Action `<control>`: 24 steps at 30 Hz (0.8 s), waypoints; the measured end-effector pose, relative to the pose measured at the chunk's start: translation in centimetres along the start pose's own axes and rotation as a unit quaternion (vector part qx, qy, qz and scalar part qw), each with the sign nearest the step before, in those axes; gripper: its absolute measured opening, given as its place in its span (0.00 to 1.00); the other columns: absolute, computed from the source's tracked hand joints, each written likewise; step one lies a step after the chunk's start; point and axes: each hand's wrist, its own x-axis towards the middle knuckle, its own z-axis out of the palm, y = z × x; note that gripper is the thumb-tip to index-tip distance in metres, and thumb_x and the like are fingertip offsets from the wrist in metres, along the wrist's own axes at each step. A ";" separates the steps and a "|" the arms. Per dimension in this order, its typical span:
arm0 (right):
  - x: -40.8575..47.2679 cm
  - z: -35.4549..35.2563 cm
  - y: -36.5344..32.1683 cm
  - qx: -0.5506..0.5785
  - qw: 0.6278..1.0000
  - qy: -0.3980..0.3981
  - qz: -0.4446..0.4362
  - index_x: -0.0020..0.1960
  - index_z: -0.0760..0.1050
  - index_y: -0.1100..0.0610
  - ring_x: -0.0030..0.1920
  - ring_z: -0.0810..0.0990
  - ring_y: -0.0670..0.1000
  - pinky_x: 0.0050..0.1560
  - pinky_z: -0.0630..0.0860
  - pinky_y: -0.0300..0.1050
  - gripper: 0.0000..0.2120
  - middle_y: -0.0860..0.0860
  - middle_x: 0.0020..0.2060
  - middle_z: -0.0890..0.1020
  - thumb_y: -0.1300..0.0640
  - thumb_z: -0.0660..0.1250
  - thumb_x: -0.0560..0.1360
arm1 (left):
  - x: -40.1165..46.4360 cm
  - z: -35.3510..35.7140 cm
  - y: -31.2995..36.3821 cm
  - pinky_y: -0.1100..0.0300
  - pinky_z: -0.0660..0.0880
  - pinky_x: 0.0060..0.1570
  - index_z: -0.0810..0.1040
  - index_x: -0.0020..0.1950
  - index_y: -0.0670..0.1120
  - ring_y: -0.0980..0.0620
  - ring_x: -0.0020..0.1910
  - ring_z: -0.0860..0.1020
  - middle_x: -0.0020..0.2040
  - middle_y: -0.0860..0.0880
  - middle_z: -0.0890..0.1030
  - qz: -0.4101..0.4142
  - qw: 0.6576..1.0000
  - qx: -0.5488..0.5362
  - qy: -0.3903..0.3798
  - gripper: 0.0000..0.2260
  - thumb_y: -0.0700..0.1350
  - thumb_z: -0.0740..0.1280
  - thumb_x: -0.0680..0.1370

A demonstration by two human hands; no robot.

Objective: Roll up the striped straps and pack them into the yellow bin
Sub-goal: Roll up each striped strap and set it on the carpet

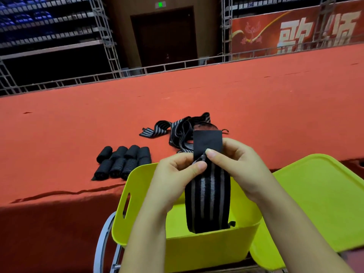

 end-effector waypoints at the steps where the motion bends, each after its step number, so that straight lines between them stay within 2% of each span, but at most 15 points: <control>1: 0.1 0.1 0.1 0.012 1.000 0.004 0.008 0.51 0.81 0.57 0.47 0.83 0.47 0.48 0.78 0.39 0.10 0.52 0.47 0.85 0.58 0.69 0.71 | 0.0 0.0 -0.1 0.65 0.77 0.41 0.83 0.47 0.45 0.57 0.41 0.82 0.40 0.51 0.86 -0.008 1.000 0.002 -0.007 0.07 0.35 0.69 0.75; 4: 0.5 0.2 0.3 0.050 0.998 0.034 0.025 0.50 0.81 0.60 0.45 0.83 0.50 0.48 0.78 0.42 0.09 0.55 0.46 0.85 0.60 0.68 0.72 | -0.1 -0.1 -0.4 0.65 0.77 0.39 0.83 0.47 0.44 0.56 0.39 0.82 0.39 0.49 0.85 -0.023 1.000 0.002 -0.009 0.04 0.37 0.70 0.75; 7: 0.6 0.5 0.8 0.063 0.995 0.064 0.037 0.48 0.82 0.60 0.43 0.82 0.52 0.47 0.78 0.47 0.07 0.58 0.44 0.85 0.61 0.67 0.74 | -0.3 -0.1 -0.8 0.66 0.75 0.35 0.82 0.47 0.44 0.57 0.34 0.80 0.34 0.51 0.83 -0.035 0.999 0.000 -0.011 0.03 0.39 0.70 0.75; 9: 0.5 0.4 0.9 0.080 0.994 0.055 0.055 0.50 0.82 0.59 0.44 0.82 0.52 0.45 0.79 0.46 0.08 0.57 0.45 0.85 0.60 0.67 0.73 | -0.5 0.0 -0.8 0.67 0.74 0.33 0.81 0.47 0.44 0.58 0.32 0.79 0.32 0.52 0.82 -0.047 0.999 -0.011 -0.020 0.03 0.38 0.69 0.76; 12: 0.5 0.1 0.8 0.130 0.987 0.047 0.088 0.52 0.80 0.57 0.42 0.83 0.49 0.39 0.78 0.42 0.10 0.52 0.43 0.85 0.65 0.65 0.74 | -0.6 -0.1 -1.2 0.64 0.75 0.35 0.81 0.49 0.45 0.54 0.34 0.80 0.34 0.49 0.82 -0.066 0.997 -0.010 -0.035 0.04 0.39 0.70 0.76; 14: 0.6 -0.2 0.7 0.136 0.986 0.047 0.089 0.52 0.78 0.56 0.41 0.83 0.49 0.37 0.79 0.41 0.10 0.52 0.42 0.85 0.65 0.69 0.72 | -0.7 0.0 -1.4 0.61 0.76 0.38 0.81 0.49 0.46 0.51 0.37 0.82 0.37 0.45 0.83 -0.075 0.996 -0.005 -0.049 0.04 0.41 0.72 0.74; 16: 0.8 -0.4 0.5 0.104 0.990 0.022 0.088 0.49 0.80 0.54 0.42 0.83 0.52 0.43 0.81 0.44 0.15 0.55 0.44 0.85 0.63 0.76 0.64 | -0.9 0.3 -1.5 0.58 0.76 0.40 0.82 0.47 0.48 0.50 0.39 0.82 0.38 0.44 0.83 -0.077 0.995 0.006 -0.065 0.06 0.46 0.73 0.71; 18: 0.8 -0.4 0.3 0.055 0.994 0.011 0.092 0.47 0.80 0.53 0.45 0.83 0.54 0.50 0.79 0.48 0.19 0.59 0.46 0.85 0.62 0.79 0.59 | -1.0 0.6 -1.6 0.62 0.74 0.37 0.82 0.43 0.50 0.53 0.36 0.80 0.34 0.48 0.81 -0.072 0.995 0.011 -0.064 0.03 0.46 0.73 0.71; 19: 0.9 -0.5 0.4 0.037 0.995 0.021 0.090 0.46 0.80 0.54 0.44 0.83 0.54 0.50 0.79 0.48 0.19 0.59 0.45 0.85 0.62 0.80 0.58 | -1.0 0.7 -1.6 0.65 0.72 0.35 0.81 0.42 0.49 0.56 0.34 0.78 0.32 0.51 0.80 -0.070 0.995 0.014 -0.062 0.02 0.44 0.73 0.72; 21: 1.0 -0.6 0.5 0.030 0.995 0.049 0.079 0.44 0.80 0.57 0.42 0.83 0.52 0.46 0.79 0.46 0.17 0.59 0.43 0.85 0.60 0.79 0.58 | -0.8 0.8 -1.4 0.67 0.72 0.33 0.80 0.43 0.47 0.56 0.33 0.78 0.32 0.51 0.80 -0.072 0.995 0.016 -0.065 0.03 0.41 0.72 0.75; 24: 1.1 -0.4 0.2 0.095 0.990 0.059 0.085 0.45 0.79 0.62 0.38 0.84 0.52 0.39 0.80 0.43 0.12 0.59 0.41 0.85 0.56 0.71 0.65 | -0.6 0.6 -0.8 0.63 0.75 0.36 0.80 0.45 0.44 0.52 0.36 0.80 0.36 0.47 0.82 -0.075 0.994 0.017 -0.079 0.01 0.40 0.70 0.76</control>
